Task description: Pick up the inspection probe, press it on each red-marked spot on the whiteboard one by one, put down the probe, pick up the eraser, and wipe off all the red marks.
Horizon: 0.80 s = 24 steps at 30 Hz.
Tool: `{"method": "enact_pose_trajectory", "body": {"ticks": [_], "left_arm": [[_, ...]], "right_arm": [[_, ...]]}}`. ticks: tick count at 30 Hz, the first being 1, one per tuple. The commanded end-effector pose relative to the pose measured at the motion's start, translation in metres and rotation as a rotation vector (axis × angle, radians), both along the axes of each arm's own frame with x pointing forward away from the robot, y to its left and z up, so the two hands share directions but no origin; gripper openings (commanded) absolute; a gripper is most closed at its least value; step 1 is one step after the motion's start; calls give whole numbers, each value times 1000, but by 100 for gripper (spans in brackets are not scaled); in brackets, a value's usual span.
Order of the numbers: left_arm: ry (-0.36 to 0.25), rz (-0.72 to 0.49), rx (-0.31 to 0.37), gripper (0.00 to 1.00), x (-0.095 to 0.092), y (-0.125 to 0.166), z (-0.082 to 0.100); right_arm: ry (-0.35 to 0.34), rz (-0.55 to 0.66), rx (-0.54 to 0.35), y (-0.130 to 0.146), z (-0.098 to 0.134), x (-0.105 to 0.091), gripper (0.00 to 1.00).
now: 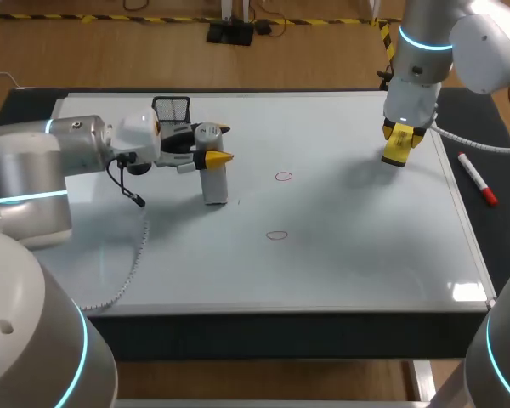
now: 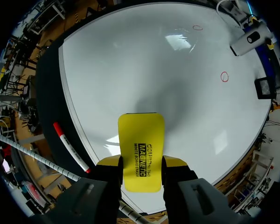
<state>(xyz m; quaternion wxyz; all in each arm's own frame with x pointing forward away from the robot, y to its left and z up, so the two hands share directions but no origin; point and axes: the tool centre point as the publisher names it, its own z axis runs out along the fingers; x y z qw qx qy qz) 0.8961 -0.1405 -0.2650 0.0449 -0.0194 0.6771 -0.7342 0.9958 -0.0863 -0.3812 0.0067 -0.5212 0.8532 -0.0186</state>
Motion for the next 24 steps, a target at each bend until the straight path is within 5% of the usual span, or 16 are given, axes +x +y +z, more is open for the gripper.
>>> {"method": "enact_pose_trajectory", "body": {"ticks": [1,24], "left_arm": [[1,-3,-1,0,1,0,0],[-1,3,-1,0,2,1,0]], "right_arm": [[0,1,-3,0,1,0,0],[0,1,-3,0,1,0,0]]}}
